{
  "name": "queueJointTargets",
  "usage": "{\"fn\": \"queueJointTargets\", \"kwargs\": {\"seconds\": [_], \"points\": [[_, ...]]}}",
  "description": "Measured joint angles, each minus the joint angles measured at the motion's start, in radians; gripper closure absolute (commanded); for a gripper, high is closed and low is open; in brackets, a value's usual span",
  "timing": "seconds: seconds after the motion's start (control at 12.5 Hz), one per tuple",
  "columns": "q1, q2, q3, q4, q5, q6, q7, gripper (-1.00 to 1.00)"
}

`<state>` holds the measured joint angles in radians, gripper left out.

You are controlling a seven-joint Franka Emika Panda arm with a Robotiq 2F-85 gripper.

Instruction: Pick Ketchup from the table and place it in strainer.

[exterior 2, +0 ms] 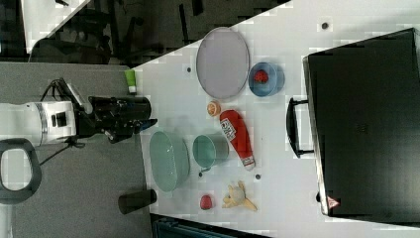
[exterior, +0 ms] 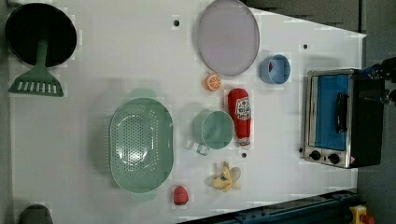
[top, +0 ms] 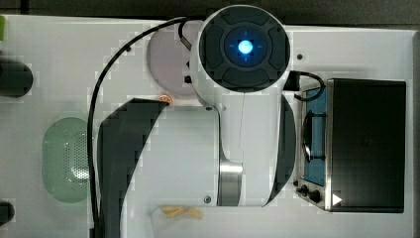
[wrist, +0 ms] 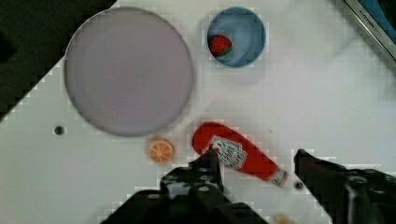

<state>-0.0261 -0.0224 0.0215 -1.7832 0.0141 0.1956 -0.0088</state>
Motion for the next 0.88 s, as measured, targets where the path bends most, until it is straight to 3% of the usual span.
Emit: {"fn": "queueJointTargets", "kwargs": {"seconds": [0.24,0.56,0.88], "points": [[-0.067,-0.149,0.065,-0.148,-0.001,-0.123,0.000,-1.00],[-0.087,-0.215,0.074,-0.168,0.003,-0.020,-0.022,-1.00],[-0.099,-0.151,0.095,-0.271,0.004,0.174,-0.196,-1.00]]}}
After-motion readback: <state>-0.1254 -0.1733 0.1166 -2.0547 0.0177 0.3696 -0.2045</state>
